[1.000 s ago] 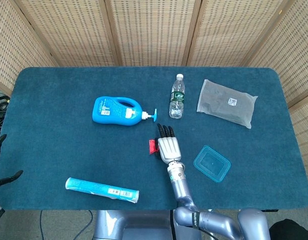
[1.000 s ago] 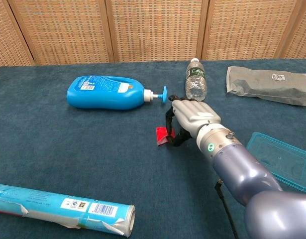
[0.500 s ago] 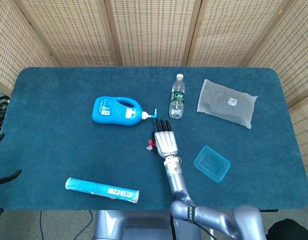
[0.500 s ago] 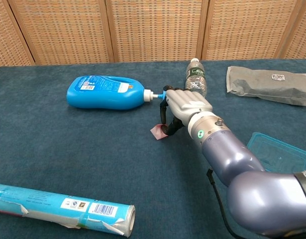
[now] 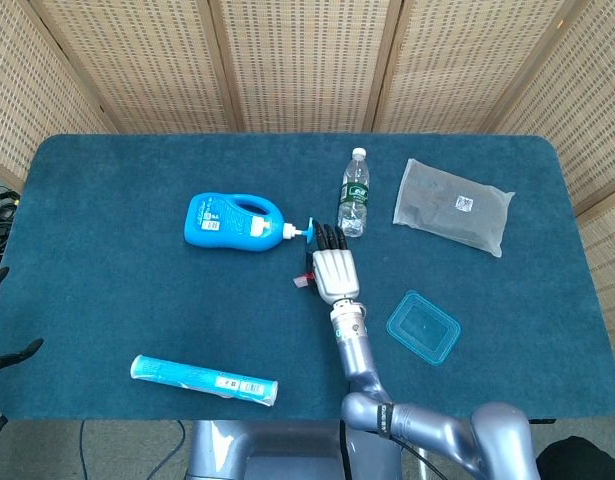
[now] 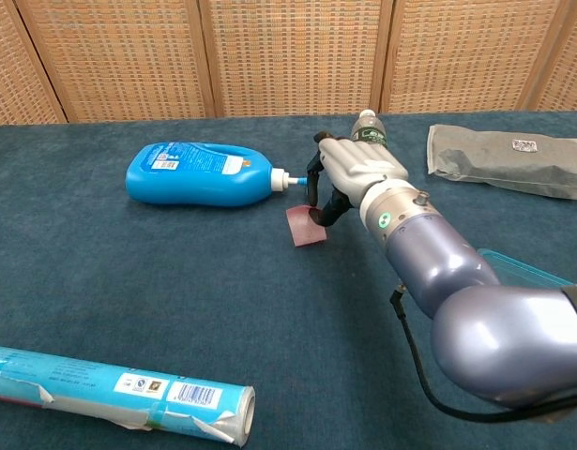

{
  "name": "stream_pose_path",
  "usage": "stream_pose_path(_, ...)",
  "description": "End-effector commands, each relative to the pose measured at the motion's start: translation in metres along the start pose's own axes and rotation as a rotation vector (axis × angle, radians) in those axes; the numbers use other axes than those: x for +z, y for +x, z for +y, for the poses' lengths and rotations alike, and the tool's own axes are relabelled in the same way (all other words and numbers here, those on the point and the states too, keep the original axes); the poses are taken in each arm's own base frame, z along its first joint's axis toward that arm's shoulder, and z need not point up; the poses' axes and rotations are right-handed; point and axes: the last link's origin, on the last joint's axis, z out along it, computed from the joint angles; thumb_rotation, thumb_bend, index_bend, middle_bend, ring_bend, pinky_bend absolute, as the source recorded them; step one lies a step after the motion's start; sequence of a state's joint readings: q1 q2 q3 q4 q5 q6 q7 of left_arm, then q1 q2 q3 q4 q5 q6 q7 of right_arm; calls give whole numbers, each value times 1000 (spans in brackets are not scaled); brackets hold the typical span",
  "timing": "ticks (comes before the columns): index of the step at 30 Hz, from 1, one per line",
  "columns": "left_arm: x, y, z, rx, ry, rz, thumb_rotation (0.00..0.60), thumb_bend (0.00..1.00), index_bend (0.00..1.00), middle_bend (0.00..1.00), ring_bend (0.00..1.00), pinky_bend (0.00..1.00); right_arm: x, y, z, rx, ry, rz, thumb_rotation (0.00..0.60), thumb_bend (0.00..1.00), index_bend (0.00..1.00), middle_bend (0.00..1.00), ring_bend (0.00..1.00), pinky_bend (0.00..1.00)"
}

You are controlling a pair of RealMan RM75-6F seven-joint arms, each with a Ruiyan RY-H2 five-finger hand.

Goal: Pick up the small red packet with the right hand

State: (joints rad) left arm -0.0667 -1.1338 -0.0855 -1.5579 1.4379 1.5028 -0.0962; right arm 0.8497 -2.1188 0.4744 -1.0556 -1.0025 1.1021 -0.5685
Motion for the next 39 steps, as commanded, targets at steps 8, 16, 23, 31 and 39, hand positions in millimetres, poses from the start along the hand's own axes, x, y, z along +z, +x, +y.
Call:
stream_pose_path(8, -1, -1, 2, 4, -9, -1, 600, 144, 0, 0, 0, 0, -7, 32, 8, 8, 11, 78, 600, 510, 634, 48, 0, 0)
stream_pose_path(16, -3, -1, 5, 9, -19, 4, 600, 144, 0, 0, 0, 0, -26, 55, 27, 38, 6, 116, 600, 510, 635, 47, 0, 0)
stream_pose_path(23, -4, -1, 8, 16, -28, 9, 600, 144, 0, 0, 0, 0, -50, 75, 50, 169, 11, 93, 600, 509, 640, 48, 0, 0)
stream_pose_path(31, -9, -1, 14, 25, -52, 17, 600, 144, 0, 0, 0, 0, -85, 92, 68, 151, 44, 143, 600, 506, 643, 45, 0, 0)
stream_pose_path(39, -11, -1, 16, 27, -60, 20, 600, 144, 0, 0, 0, 0, -124, 105, 78, 343, 117, 59, 600, 505, 642, 43, 0, 0)
